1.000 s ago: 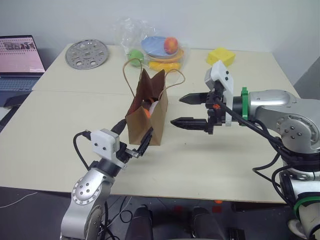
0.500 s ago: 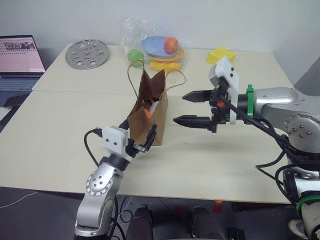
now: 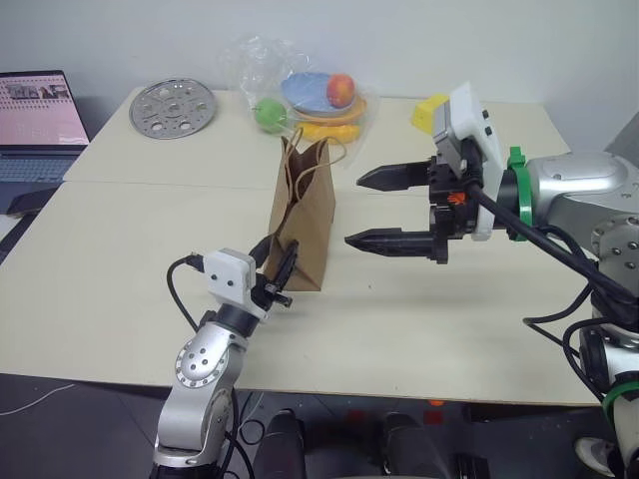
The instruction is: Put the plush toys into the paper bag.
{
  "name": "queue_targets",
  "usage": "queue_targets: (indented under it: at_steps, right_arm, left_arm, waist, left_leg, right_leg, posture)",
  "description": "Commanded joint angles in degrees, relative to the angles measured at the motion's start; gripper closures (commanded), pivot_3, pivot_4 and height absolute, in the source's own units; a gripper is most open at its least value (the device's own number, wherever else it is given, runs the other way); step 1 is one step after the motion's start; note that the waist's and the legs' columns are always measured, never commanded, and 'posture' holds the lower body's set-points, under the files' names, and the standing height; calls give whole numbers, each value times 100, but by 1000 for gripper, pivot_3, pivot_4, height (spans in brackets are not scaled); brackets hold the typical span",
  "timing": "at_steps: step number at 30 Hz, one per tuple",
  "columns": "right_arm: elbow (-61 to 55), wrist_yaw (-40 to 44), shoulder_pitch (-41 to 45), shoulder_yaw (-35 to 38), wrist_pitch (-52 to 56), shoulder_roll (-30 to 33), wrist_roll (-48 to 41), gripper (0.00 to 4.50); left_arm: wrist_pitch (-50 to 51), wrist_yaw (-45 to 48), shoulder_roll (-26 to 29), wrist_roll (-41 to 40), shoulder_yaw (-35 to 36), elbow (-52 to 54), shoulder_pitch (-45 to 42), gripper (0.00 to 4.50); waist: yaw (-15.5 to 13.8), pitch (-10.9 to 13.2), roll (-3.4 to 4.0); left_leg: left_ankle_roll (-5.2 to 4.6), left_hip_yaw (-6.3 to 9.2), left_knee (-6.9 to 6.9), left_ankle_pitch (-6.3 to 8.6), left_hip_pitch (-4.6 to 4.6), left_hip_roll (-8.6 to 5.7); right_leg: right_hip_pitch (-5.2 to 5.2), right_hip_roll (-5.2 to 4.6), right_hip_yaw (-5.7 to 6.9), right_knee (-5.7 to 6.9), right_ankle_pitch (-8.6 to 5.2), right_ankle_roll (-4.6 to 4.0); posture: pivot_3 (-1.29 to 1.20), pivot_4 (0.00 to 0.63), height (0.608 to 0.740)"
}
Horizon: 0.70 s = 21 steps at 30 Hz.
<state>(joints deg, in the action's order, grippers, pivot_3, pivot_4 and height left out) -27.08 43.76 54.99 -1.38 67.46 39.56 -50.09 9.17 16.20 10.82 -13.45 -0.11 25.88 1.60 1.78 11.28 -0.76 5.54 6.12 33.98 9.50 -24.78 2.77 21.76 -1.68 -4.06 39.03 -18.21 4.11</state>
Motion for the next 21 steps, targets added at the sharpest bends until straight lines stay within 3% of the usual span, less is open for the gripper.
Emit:
queue_targets:
  at_steps: [1, 3, 7, 9, 12, 15, 18, 21]
  right_arm:
    - [-74, -5, 18, 46, -150, 33, 21, 0]
    - [-63, -16, 7, 35, -172, 38, 41, 0]
    - [-52, -56, -14, 28, -204, 29, 72, 0]
    - [23, -71, -38, 100, -242, 75, 129, 0]
    - [264, 60, -55, 233, -465, 339, 370, 0]
    - [679, 465, 163, 481, -672, 857, 439, 0]
    - [1033, 855, 588, 698, -506, 1313, 188, 0]
    - [1272, 1243, 946, 731, -262, 1679, -33, 0]
  left_arm:
    - [-131, -58, -29, 13, 58, 159, -16, 4039]
    - [-120, -79, -26, 10, 61, 170, -22, 4457]
    - [-106, -49, 5, -14, 75, 190, -28, 4457]
    - [364, 459, 537, -735, 641, 11, -553, 4457]
    - [1427, 2167, 1911, -2285, 1250, -544, -1554, 4457]
    - [1916, 3495, 2740, -2893, 1259, -1395, -2488, 4457]
    - [2227, 4719, 3065, -3159, 1024, -2281, -3280, 4457]
    - [1927, 5842, 3079, -2828, 592, -3246, -3985, 4457]
  waist:
    - [0, 0, 0]
    - [0, 0, 0]
    - [0, 0, 0]
    - [-2, 0, 0]
    - [-12, 4, -4]
    - [-8, 6, -1]
    - [0, 7, 1]
    - [11, 9, 4]
  left_leg:
    - [0, 0, 0, 0, 0, 0]
    - [0, 0, 0, 0, 0, 0]
    - [0, 0, 0, 0, 0, 0]
    - [0, 0, 0, 0, 0, 0]
    - [-1, 19, 1, -2, 0, 4]
    - [0, 5, 1, -3, -2, -1]
    - [0, -8, -2, -1, -10, -15]
    - [0, -3, -14, -1, -9, -10]
  right_leg:
    - [0, 0, 0, 0, 0, 0]
    - [0, 0, 0, 0, 0, 0]
    - [0, 0, 0, 0, 0, 0]
    - [0, 0, 0, 1, 0, 0]
    - [4, 8, 17, 15, 0, -2]
    - [1, 0, 11, -3, 2, -8]
    - [-1, -19, 5, -21, 7, 5]
    - [13, -13, 12, -4, 7, 6]
  posture:
    - [0, 150, 740]
    - [0, 150, 740]
    - [0, 150, 740]
    - [0, 150, 740]
    - [0, 150, 740]
    - [0, 150, 740]
    - [0, 150, 740]
    - [0, 150, 740]
